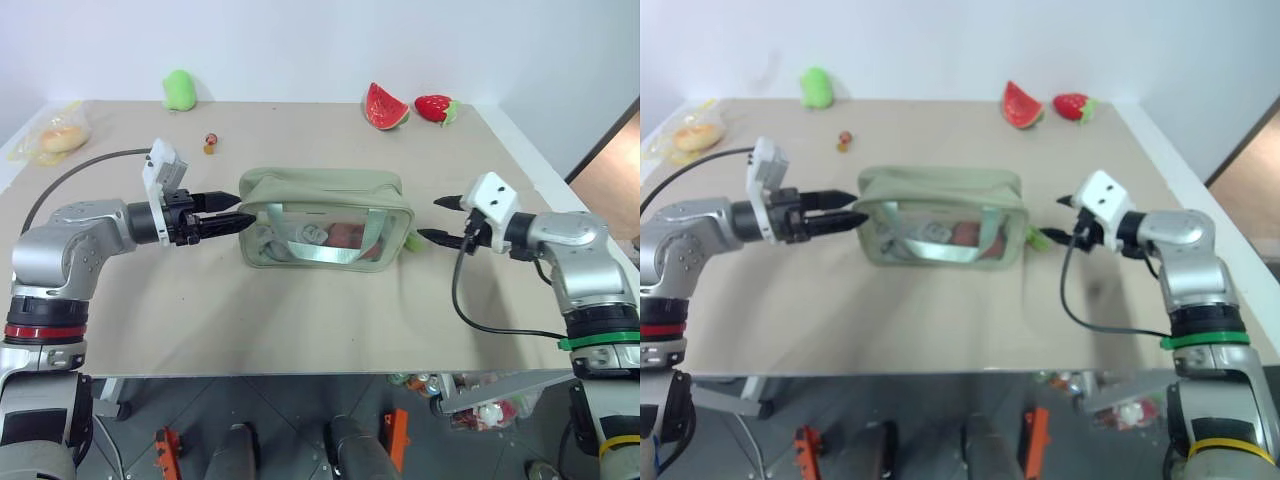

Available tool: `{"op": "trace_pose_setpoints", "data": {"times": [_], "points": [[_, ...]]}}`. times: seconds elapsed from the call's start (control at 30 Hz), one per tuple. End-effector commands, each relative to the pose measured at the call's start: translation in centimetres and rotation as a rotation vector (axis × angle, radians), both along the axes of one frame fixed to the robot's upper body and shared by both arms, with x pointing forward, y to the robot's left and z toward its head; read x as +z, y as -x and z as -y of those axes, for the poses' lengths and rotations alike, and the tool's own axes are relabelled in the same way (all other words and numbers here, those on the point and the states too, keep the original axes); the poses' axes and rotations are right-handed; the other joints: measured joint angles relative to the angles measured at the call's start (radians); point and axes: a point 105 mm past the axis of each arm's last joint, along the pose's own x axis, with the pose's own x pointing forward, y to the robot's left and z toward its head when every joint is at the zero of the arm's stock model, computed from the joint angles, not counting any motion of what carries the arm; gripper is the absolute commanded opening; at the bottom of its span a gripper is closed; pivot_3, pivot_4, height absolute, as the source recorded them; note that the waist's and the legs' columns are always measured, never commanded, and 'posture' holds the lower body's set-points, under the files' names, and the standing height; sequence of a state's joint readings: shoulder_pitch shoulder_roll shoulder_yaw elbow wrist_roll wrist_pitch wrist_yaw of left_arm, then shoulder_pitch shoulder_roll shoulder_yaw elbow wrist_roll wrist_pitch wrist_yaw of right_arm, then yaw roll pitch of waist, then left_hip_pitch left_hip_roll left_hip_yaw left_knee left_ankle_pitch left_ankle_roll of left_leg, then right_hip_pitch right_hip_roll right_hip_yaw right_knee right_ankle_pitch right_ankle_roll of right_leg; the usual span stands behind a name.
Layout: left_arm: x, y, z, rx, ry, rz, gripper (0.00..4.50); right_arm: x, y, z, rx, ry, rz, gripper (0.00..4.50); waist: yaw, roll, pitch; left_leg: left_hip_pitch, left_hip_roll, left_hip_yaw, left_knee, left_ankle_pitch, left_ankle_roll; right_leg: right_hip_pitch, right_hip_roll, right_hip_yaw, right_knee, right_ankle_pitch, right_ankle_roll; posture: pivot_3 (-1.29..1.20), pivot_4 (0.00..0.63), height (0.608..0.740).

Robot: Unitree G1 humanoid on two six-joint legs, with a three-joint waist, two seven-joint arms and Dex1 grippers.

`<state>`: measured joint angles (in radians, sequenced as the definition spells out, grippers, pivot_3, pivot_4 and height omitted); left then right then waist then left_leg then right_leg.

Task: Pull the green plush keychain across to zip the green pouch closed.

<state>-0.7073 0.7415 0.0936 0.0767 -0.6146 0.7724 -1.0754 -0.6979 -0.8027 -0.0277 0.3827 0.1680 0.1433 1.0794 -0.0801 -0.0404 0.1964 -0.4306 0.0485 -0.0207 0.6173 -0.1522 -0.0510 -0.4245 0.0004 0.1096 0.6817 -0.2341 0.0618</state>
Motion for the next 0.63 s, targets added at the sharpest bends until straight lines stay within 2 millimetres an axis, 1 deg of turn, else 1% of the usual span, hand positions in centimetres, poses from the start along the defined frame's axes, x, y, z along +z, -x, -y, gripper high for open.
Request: {"op": "trace_pose_setpoints", "data": {"times": [0.03, 0.07, 0.17, 0.23, 0.33, 0.4, 0.47, 0.63], "points": [[1.9, 1.7, -1.5, -0.006, 0.015, 0.043, 3.73, 3.9, 1.5, 1.6, -0.013, -0.146, 0.023, 3.1, -0.001, 0.0, 0.0, 0.0, 0.0, 0.0, 0.0, 0.0, 0.0, 0.0, 0.0, 0.0, 0.0, 0.0, 0.0, 0.0, 0.15, 0.74], [1.7, 2.1, -2.0, -0.001, 0.004, 0.042, 3.73, 4.2, 2.1, 1.8, 0.001, -0.168, 0.006, 3.1, -0.001, 0.0, 0.0, 0.0, 0.0, 0.0, 0.0, 0.0, 0.0, 0.0, 0.0, 0.0, 0.0, 0.0, 0.0, 0.0, 0.15, 0.74], [1.0, 3.2, -4.8, 0.07, -0.006, 0.027, 3.73, 5.4, 4.5, 2.9, 0.035, -0.237, -0.013, 3.1, -0.002, 0.0, 0.0, 0.001, 0.0, 0.0, -0.001, 0.0, 0.0, 0.0, 0.0, 0.0, 0.0, -0.004, -0.006, 0.0, 0.15, 0.74], [0.7, 3.3, -6.7, 0.157, 0.027, 0.001, 3.73, 5.5, 5.9, 3.4, 0.028, -0.281, -0.045, 3.1, 0.0, 0.0, 0.0, 0.001, 0.0, 0.0, -0.001, -0.001, 0.0, 0.0, 0.0, -0.001, 0.0, -0.005, -0.006, 0.0, 0.15, 0.74], [0.3, 3.3, -8.2, 0.232, 0.075, -0.013, 3.73, 6.2, 7.2, 3.4, 0.022, -0.37, -0.056, 3.1, 0.003, 0.0, 0.0, 0.0, 0.0, 0.0, -0.001, -0.001, 0.0, 0.0, -0.001, -0.001, 0.0, -0.005, -0.007, 0.0, 0.15, 0.74], [0.1, 3.0, -8.9, 0.283, 0.138, -0.02, 3.73, 6.4, 8.1, 3.1, 0.018, -0.418, -0.04, 3.1, 0.003, 0.0, 0.0, 0.0, 0.0, 0.001, 0.001, -0.001, 0.0, 0.0, -0.001, -0.001, 0.0, -0.005, -0.007, 0.0, 0.15, 0.74], [-0.2, 2.8, -8.8, 0.301, 0.176, -0.033, 3.73, 5.9, 8.5, 2.8, 0.005, -0.422, -0.036, 3.1, 0.004, -0.001, 0.0, 0.001, 0.0, 0.001, 0.002, -0.001, 0.0, 0.001, -0.002, -0.001, 0.0, -0.005, -0.007, 0.0, 0.15, 0.74], [-1.1, 1.9, -8.3, 0.315, 0.204, -0.054, 3.73, 4.3, 8.4, 2.2, -0.02, -0.418, -0.054, 3.1, 0.004, -0.001, 0.0, 0.0, -0.001, 0.003, 0.005, 0.0, 0.0, 0.002, -0.004, 0.0, -0.002, -0.004, -0.007, 0.0, 0.15, 0.74]]}}
